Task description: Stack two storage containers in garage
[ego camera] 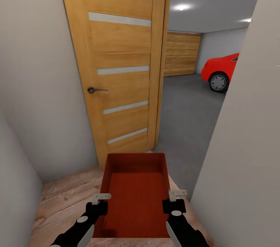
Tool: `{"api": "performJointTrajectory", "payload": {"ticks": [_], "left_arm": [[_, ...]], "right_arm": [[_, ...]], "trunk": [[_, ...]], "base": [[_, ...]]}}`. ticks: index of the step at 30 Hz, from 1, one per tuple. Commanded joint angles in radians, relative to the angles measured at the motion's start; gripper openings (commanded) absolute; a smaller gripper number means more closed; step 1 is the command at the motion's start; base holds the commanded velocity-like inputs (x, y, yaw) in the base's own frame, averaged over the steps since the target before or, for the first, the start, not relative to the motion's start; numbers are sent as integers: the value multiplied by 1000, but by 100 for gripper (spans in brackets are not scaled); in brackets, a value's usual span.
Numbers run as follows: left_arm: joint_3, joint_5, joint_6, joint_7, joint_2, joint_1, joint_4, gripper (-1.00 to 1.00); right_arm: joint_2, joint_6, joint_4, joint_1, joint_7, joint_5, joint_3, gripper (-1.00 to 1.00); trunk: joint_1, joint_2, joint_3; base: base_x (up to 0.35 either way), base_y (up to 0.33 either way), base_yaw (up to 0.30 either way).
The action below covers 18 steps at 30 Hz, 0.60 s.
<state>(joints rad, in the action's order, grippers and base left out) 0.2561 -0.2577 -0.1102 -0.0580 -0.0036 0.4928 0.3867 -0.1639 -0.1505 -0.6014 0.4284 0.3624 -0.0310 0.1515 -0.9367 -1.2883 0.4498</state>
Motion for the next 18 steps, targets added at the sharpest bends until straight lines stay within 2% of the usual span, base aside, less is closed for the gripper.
{"api": "performJointTrajectory", "payload": {"ticks": [1,8,12,18], "left_arm": [[0,-11,9,-16,5,1,-3,-100],[0,-12,9,-16,5,1,-3,-100],[0,-11,9,-16,6,1,-3,-100],[0,-11,10,-16,6,0,-3,-100]], "right_arm": [[17,-11,-5,1,15,-30,10,-100],[16,-11,-5,1,15,-30,10,-100],[17,-11,-5,1,15,-30,10,-100],[16,-11,-5,1,15,-30,10,-100]], "trunk": [[0,-1,1],[0,-1,1],[0,-1,1],[0,-1,1]], "base": [[37,33,-263],[13,11,-227],[22,59,-71],[132,217,-13]]}}
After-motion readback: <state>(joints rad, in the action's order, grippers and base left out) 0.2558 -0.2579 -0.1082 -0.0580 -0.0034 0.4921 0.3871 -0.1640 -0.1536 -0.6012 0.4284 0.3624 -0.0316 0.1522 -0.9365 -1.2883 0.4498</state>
